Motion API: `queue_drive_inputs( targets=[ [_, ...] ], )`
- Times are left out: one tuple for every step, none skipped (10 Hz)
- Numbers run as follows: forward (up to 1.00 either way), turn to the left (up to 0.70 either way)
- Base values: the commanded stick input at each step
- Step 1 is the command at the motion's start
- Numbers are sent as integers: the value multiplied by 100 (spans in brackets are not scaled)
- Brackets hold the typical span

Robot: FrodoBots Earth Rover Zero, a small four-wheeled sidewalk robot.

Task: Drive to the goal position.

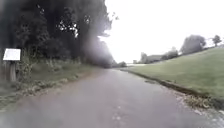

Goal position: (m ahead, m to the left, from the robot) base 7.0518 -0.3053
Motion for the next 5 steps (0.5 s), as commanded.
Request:
queue_drive_inputs(
  targets=[
    [100,4],
    [100,4],
    [100,4],
    [100,4],
    [100,4]
  ],
)
